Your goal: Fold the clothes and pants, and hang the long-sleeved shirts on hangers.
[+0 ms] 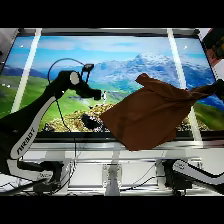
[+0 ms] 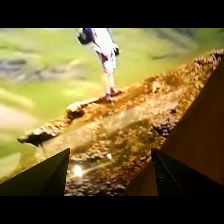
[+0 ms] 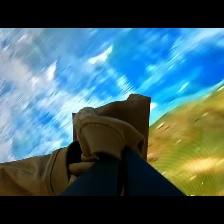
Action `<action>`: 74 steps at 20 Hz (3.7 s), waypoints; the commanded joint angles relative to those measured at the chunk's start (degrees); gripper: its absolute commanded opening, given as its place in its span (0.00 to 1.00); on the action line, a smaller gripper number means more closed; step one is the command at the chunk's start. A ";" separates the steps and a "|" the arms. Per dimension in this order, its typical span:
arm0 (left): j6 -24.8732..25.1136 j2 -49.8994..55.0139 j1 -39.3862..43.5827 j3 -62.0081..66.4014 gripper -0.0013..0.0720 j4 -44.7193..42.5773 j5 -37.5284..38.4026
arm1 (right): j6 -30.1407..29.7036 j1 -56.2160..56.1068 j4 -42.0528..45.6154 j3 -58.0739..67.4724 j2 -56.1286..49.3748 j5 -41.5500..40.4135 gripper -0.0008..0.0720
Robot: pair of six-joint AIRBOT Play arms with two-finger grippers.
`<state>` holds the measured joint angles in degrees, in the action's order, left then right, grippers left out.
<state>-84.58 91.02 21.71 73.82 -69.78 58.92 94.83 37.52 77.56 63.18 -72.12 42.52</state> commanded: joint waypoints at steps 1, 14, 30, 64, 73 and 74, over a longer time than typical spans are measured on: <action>7.74 0.11 -0.39 -7.02 0.82 12.35 0.63 | 0.00 -0.07 0.83 0.04 -0.04 -0.20 0.03; 19.45 0.20 1.53 -17.66 0.54 27.91 -4.33 | 0.00 -0.07 0.33 0.04 -0.02 0.66 0.03; 19.54 -10.97 -12.00 1.18 0.04 33.38 -19.10 | -13.99 -0.07 -18.12 0.04 12.94 7.98 0.03; 18.08 -5.16 -8.22 2.75 0.04 15.19 -31.93 | -20.33 -0.59 -29.86 11.04 0.11 19.47 0.03; 18.08 -1.18 -4.68 2.78 0.05 19.50 -48.00 | -20.39 -11.19 -33.99 11.17 -12.87 -5.29 0.04; 18.08 -1.18 -4.68 2.78 0.18 19.50 -48.00 | -20.39 -11.26 -33.79 11.21 -12.87 -7.39 0.12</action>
<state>-66.48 89.30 16.64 76.55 -50.68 13.63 74.43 28.25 43.97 74.28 -83.59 45.19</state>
